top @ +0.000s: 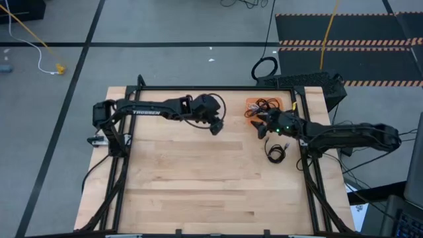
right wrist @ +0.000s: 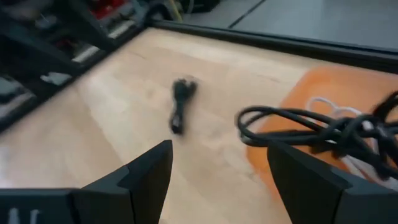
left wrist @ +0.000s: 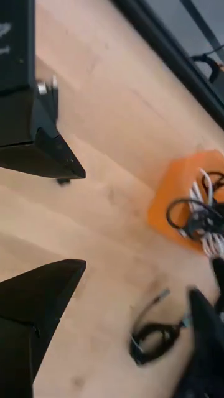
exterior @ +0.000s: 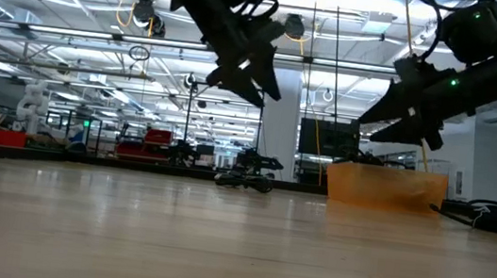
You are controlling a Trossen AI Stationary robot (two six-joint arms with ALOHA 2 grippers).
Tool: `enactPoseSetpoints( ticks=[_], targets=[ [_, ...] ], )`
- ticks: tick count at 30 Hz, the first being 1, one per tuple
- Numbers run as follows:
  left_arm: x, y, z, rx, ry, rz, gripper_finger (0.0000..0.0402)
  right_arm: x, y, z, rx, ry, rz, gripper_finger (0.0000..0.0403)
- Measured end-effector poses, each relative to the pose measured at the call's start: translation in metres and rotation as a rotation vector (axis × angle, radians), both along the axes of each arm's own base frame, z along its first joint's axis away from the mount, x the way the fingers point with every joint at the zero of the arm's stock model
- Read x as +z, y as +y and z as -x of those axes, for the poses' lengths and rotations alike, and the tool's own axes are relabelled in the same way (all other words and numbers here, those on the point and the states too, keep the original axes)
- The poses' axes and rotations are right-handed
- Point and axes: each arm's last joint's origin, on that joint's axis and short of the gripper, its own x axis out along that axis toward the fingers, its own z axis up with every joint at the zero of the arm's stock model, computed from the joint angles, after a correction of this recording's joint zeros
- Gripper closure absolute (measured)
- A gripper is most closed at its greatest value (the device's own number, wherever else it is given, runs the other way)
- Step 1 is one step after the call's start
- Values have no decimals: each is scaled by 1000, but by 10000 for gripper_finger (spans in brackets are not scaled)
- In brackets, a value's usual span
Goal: Pick and place USB-C Cables
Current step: Put the top black charger cable into the orange bin
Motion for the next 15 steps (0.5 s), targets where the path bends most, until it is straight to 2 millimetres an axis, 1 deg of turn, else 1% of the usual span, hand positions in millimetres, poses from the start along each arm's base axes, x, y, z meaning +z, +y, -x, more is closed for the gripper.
enactPoseSetpoints(
  ticks=[5, 9, 13, 15],
  targets=[
    [-9, 18, 10, -44, 105, -18, 179, 13, 3, 3, 62, -113, -16, 147],
    [-16, 35, 13, -37, 117, 24, 179, 25, 6, 7, 106, -204, -1, 147],
    [-40, 50, 10, -43, 157, 91, 179, 29, 7, 9, 116, -231, 6, 147],
    [-52, 54, 8, -68, 187, 95, 179, 29, 7, 10, 116, -227, 7, 147]
  ],
)
